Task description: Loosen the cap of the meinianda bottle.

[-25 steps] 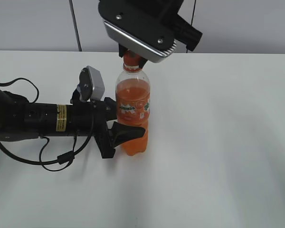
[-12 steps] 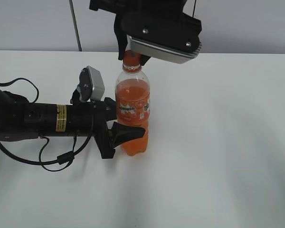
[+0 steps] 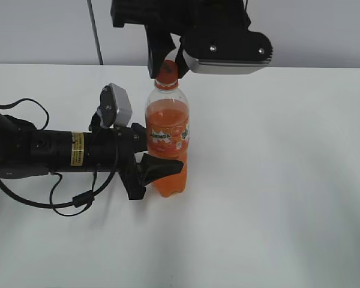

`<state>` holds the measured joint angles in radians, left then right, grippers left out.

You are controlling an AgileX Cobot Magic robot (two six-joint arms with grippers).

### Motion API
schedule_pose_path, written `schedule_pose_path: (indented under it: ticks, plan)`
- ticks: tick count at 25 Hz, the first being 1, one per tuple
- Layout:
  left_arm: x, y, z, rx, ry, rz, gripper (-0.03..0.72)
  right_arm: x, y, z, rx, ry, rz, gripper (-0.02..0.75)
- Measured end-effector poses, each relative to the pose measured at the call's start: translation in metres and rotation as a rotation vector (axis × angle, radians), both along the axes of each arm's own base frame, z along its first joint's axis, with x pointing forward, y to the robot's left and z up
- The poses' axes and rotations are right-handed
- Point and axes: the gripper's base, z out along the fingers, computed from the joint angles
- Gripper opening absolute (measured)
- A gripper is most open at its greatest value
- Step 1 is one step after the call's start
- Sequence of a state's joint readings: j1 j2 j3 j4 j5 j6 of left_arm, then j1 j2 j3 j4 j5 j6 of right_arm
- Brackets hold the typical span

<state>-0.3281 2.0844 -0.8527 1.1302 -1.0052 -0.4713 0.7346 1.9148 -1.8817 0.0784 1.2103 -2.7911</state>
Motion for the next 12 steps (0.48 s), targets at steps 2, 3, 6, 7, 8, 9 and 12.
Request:
schedule_pose_path:
  ticks: [2, 3, 6, 7, 8, 9, 12]
  plan:
    - [0.0000, 0.0000, 0.0000, 0.000, 0.000, 0.000, 0.393, -0.0007, 0.0002, 0.0008, -0.005, -0.010, 0.020, 0.271]
    - [0.0000, 0.0000, 0.0000, 0.000, 0.000, 0.000, 0.393, -0.0010, 0.0005, 0.0008, -0.009, -0.014, 0.032, 0.271]
    - [0.0000, 0.0000, 0.0000, 0.000, 0.001, 0.000, 0.393, -0.0014, 0.0003, 0.0016, -0.017, -0.027, 0.059, 0.271]
    - [0.0001, 0.0000, 0.0000, -0.001, 0.001, 0.001, 0.393, -0.0019, 0.0001, 0.0026, -0.020, -0.033, 0.070, 0.269]
    - [0.0003, 0.0001, 0.0000, -0.002, 0.005, 0.006, 0.393, -0.0028, -0.0006, 0.0048, -0.021, -0.043, 0.086, 0.269]
    - [0.0006, 0.0001, 0.0001, -0.003, 0.006, 0.009, 0.393, -0.0039, -0.0009, 0.0068, -0.023, -0.053, 0.105, 0.269]
    - [0.0007, 0.0002, 0.0000, -0.003, 0.008, 0.011, 0.393, -0.0063, -0.0005, 0.0100, -0.036, -0.080, 0.152, 0.269]
